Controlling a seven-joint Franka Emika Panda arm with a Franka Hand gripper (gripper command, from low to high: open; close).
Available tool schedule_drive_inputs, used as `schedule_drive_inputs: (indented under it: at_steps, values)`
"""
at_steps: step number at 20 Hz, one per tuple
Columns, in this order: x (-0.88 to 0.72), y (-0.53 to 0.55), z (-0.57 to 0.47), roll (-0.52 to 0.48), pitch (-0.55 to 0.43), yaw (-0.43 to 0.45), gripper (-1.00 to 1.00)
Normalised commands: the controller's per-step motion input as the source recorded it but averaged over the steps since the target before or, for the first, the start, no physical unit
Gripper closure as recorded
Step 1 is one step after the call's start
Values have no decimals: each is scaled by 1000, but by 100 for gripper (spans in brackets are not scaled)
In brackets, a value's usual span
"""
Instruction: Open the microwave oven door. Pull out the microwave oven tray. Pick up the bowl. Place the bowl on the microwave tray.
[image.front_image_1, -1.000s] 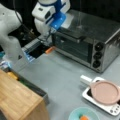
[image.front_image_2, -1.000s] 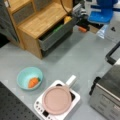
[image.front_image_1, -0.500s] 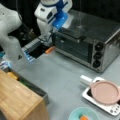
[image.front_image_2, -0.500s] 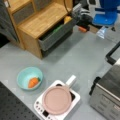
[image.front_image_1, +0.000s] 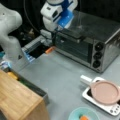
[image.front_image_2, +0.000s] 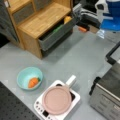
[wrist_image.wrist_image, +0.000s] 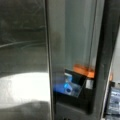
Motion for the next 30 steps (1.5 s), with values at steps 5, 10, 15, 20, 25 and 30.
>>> schedule_drive_inputs:
  at_steps: [5,10,15,20,25,30]
  values:
    - [-23,188,-156,147,-68,-168,-100]
    - [-44,180,-180,137,-84,-152,-100]
    - [-51,238,-131,106,-74,-162,-100]
    - [-36,256,-61,86,-41,-194,-100]
    - [-5,178,-56,74,-25,-187,-100]
    - [5,87,-115,87,-36,-150,-100]
